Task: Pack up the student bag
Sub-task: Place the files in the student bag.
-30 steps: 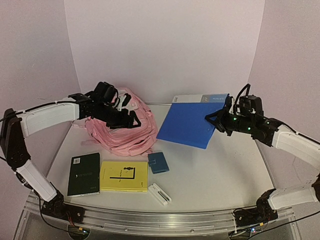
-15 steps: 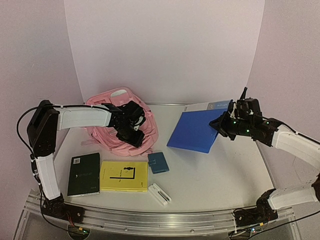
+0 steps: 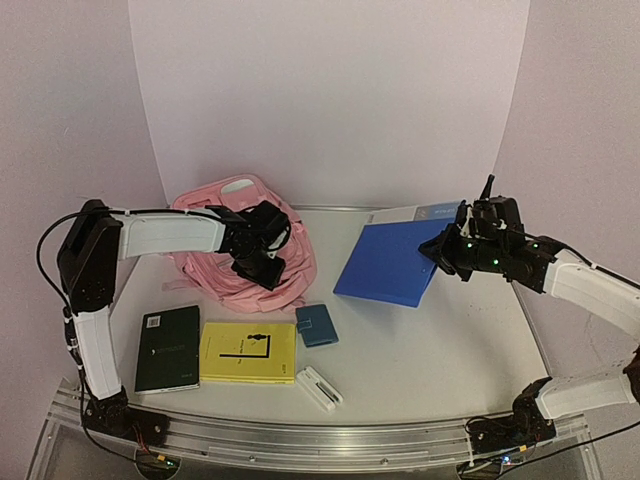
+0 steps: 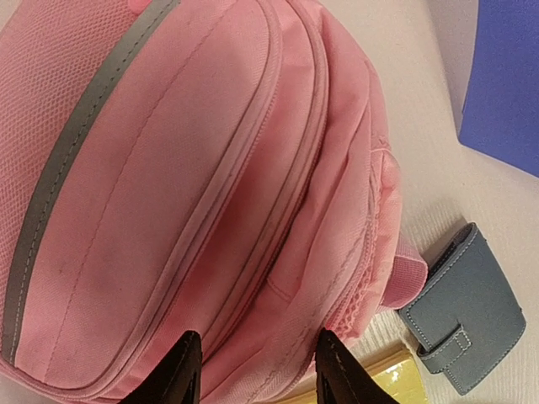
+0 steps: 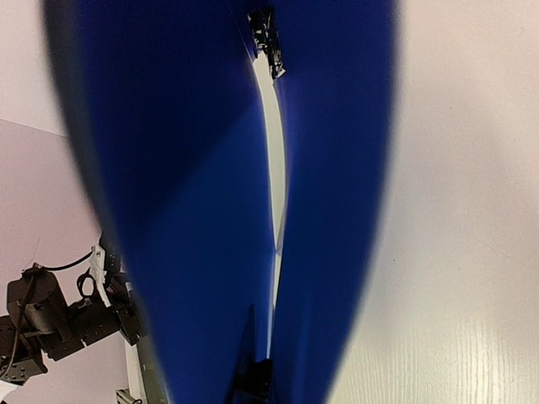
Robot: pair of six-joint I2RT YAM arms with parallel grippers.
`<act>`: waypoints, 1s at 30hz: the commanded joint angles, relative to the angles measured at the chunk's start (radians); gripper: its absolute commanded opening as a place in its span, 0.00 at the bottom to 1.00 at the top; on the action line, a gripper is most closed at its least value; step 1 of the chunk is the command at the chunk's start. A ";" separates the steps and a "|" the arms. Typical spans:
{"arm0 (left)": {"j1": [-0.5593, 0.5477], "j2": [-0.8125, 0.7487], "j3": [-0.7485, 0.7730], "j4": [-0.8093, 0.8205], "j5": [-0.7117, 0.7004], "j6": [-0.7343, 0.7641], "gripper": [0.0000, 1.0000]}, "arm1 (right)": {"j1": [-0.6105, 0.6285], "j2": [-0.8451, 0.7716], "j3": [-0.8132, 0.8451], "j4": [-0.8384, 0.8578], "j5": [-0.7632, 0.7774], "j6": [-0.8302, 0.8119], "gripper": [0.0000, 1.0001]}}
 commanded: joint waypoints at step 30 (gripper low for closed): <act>-0.023 -0.126 0.392 0.094 0.120 0.092 0.00 | 0.002 -0.127 -0.003 0.057 -0.359 0.213 0.00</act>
